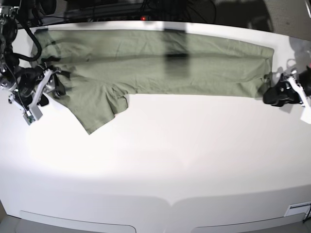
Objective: Fold the T-shirt properly
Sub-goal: 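Lay the folded hem down along the collar edge with both grippers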
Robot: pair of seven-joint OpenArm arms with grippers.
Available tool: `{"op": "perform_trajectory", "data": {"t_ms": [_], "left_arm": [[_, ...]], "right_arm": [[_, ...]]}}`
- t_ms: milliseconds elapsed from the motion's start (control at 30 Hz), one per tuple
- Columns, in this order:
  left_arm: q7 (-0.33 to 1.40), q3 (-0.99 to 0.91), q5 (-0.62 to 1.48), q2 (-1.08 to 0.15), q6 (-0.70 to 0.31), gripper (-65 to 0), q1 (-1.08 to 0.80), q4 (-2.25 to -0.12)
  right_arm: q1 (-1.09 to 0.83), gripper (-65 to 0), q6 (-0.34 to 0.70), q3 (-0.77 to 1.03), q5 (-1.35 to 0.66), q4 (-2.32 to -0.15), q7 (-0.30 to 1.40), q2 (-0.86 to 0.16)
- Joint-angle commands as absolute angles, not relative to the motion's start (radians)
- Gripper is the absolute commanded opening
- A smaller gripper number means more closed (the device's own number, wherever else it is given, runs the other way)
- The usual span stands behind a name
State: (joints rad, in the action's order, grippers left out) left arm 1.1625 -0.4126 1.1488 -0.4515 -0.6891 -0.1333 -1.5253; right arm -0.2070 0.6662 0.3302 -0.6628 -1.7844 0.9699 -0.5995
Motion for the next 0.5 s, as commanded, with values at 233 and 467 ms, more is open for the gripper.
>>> {"op": "perform_trajectory", "data": {"t_ms": [233,467], "left_arm": [[1.185,-0.417,1.076,-0.289,-0.698,-42.5,-0.166,-1.542],[1.188,-0.417,1.015,-0.237,-0.698,-42.7,-0.2,-1.542]], "right_arm": [[-0.186,-27.8,0.698,0.339,-0.607,-1.8,1.005,-0.454],[-0.194,-27.8,0.698,0.339,-0.487,-1.765,1.039,-0.368]]}}
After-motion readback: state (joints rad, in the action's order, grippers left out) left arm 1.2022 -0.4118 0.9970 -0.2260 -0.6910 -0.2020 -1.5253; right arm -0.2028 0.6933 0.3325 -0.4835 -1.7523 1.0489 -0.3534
